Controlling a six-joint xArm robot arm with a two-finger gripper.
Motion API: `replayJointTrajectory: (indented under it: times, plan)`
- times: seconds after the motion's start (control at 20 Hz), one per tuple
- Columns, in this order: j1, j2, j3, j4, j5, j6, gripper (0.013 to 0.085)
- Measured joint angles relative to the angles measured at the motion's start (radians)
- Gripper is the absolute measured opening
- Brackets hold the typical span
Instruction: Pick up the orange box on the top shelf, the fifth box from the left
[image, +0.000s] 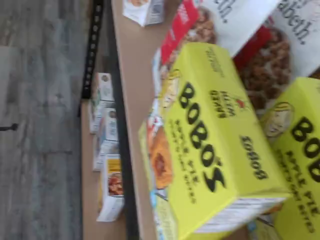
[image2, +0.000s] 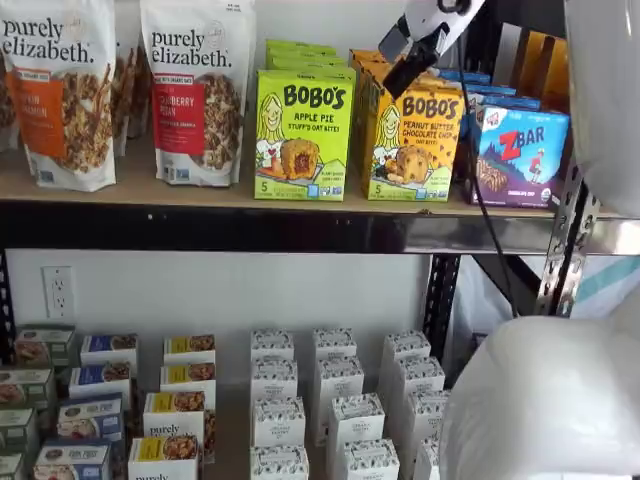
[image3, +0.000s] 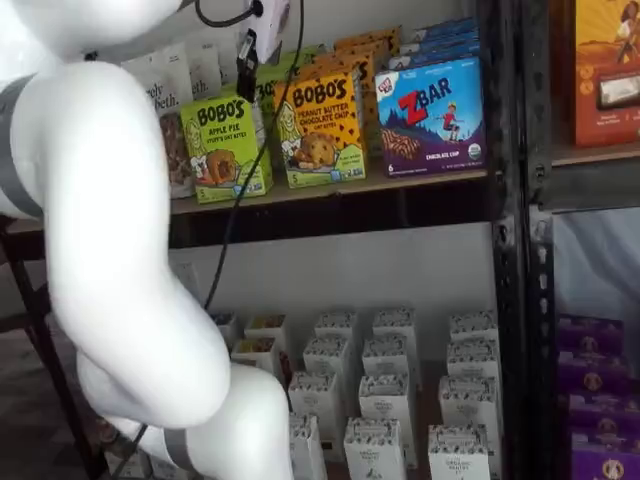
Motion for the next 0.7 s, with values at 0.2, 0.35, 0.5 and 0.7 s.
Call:
replayJointTrajectory:
  times: [0.2, 0.35, 0.5, 0.7]
  plan:
    - [0.000, 0.028, -0.018, -0.012, -0.055, -0.011, 0.0850]
    - [0.004, 0.049, -0.028, -0.041, -0.088, -0.022, 0.0850]
    - [0.007, 0.074, -0.044, -0.078, -0.096, -0.032, 0.0850]
    - [0.011, 0.118, -0.088, -0.137, -0.069, -0.039, 0.0850]
